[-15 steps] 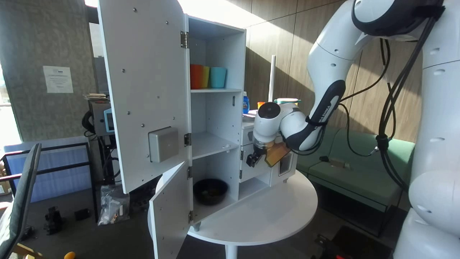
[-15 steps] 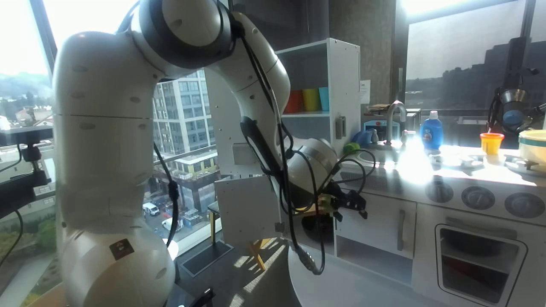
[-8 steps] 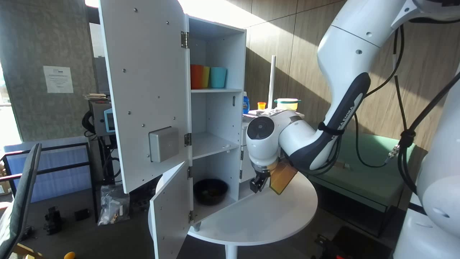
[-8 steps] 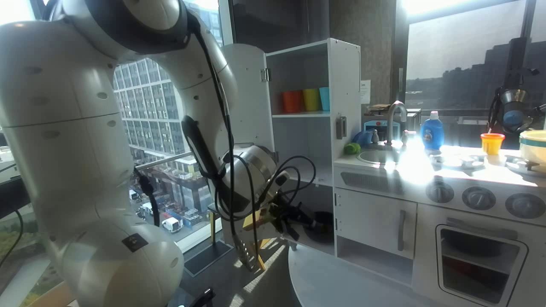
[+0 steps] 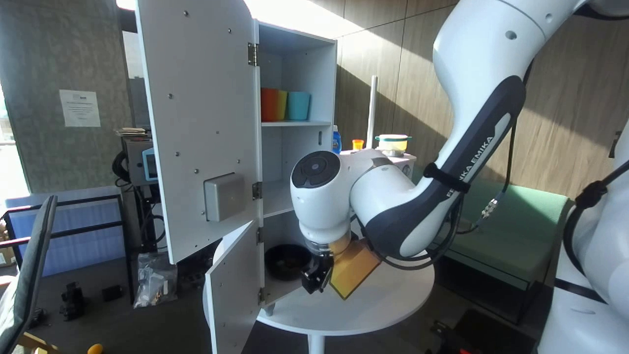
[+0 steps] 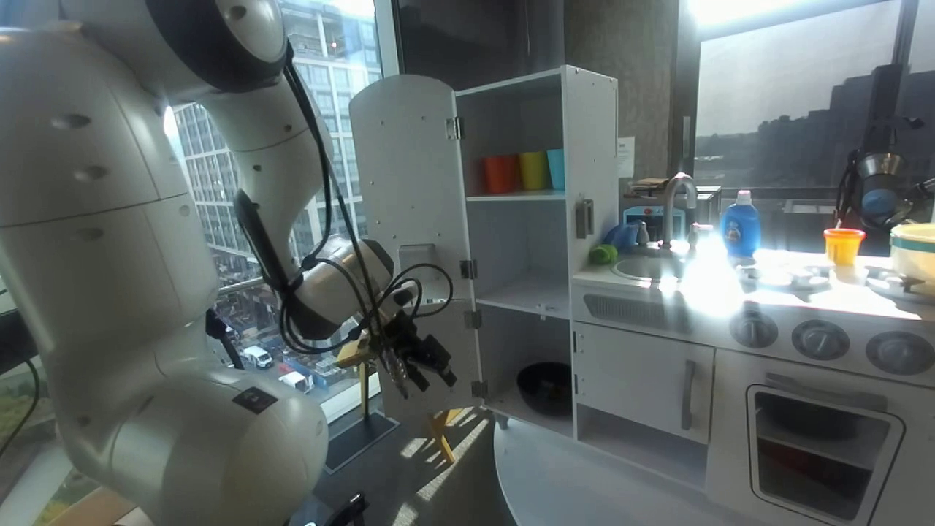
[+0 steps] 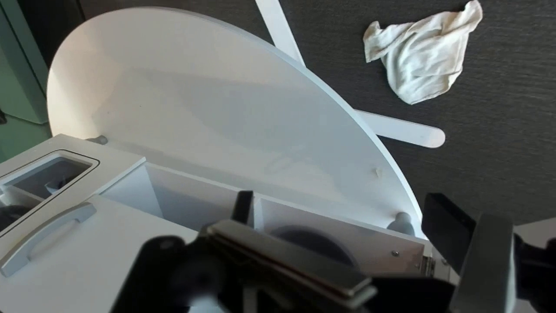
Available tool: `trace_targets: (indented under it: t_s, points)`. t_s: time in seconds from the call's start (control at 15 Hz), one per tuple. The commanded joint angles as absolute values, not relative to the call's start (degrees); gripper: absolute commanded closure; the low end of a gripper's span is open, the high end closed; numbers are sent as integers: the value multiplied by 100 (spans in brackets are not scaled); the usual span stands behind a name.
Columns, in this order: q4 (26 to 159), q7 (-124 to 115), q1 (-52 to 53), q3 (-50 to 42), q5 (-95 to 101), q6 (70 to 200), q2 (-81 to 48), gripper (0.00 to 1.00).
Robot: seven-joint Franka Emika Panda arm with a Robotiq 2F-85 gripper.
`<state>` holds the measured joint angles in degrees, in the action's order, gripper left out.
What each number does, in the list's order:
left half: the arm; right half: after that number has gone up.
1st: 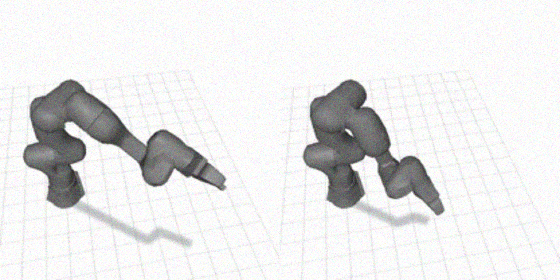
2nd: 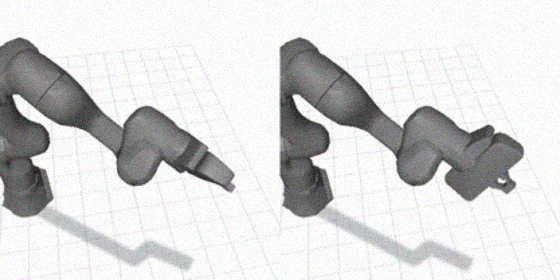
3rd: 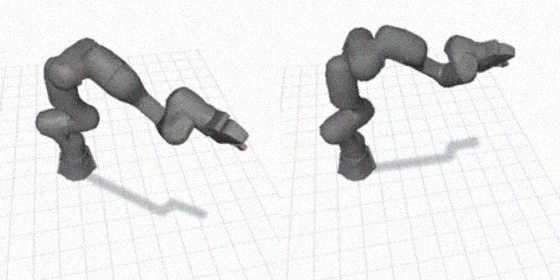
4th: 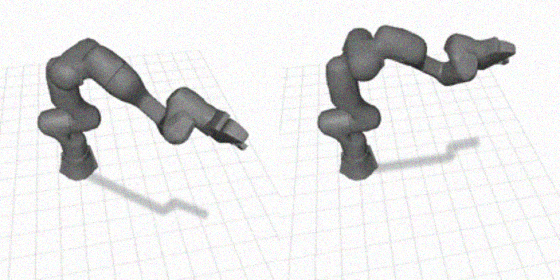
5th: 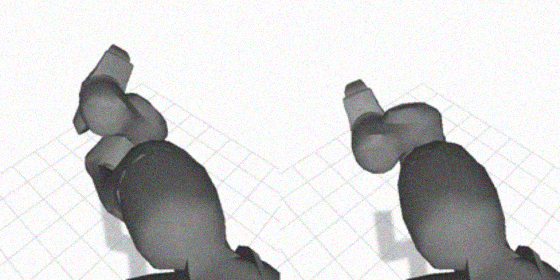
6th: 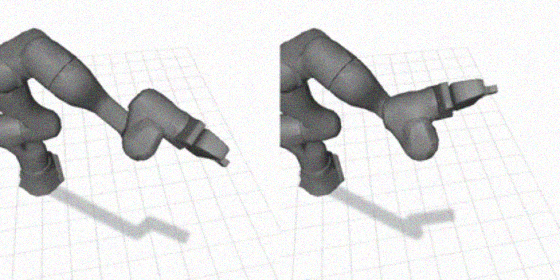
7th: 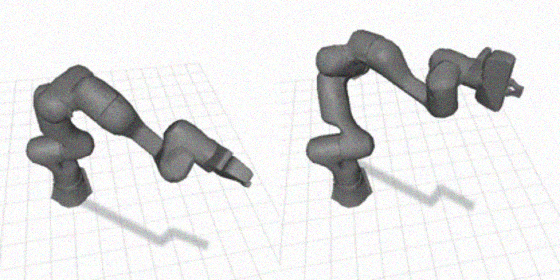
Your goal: Close all the cabinet doors
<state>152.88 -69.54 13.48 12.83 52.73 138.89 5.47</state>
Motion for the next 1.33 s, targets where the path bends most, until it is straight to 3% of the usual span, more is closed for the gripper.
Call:
trace_targets:
  t_s: [0.0,0.53,1.27]
  points:
    - [15200,-6561,1489,1418,4266,14266,1132,0]
    - [14970,-6580,1697,1371,3135,15833,1508,0]
    - [13798,-7511,1520,1573,3355,15781,490,0]
